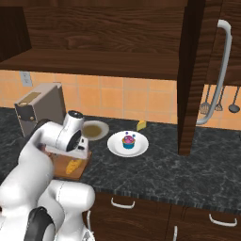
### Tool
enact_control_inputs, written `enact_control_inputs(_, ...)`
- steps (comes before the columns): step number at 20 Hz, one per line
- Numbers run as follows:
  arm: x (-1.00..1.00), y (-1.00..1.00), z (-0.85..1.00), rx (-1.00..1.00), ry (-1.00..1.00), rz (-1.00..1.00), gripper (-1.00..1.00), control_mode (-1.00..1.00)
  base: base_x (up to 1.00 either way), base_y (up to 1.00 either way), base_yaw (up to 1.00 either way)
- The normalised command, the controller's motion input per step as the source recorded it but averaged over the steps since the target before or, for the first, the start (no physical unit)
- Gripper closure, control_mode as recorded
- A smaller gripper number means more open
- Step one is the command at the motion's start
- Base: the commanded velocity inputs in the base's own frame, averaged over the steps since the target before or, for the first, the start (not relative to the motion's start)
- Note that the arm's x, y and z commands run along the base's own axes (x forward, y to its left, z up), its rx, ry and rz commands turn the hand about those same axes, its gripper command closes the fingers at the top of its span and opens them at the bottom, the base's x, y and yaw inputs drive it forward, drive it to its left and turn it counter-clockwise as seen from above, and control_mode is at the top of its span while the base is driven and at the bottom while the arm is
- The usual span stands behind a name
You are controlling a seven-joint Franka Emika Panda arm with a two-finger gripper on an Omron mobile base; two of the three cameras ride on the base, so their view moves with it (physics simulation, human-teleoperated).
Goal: From the different types of pastries on the counter, select a croissant and place it on the cutting board. Then retrieve a jar of jam from the cabinet and place it alongside the croissant on the cutting board.
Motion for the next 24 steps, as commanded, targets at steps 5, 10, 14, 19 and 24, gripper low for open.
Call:
enact_control_inputs(5,-0.70,0.11,0.20,-0.03,-0.08,-0.01,-1.00,-1.00,0.00,0.00,0.00)
enact_control_inputs(10,-1.00,0.00,-0.49,-0.01,-0.29,-0.04,-1.00,-1.00,0.00,0.00,0.00)
enact_control_inputs(14,-1.00,0.00,-0.49,0.00,-0.30,-0.03,-1.00,-1.00,0.00,0.00,0.00)
enact_control_inputs(19,-1.00,-0.17,-0.30,0.01,-0.13,-0.01,-1.00,-1.00,0.00,0.00,0.00)
enact_control_inputs(24,-0.31,0.00,-0.12,0.02,0.01,0.00,-1.00,-1.00,0.00,0.00,0.00)
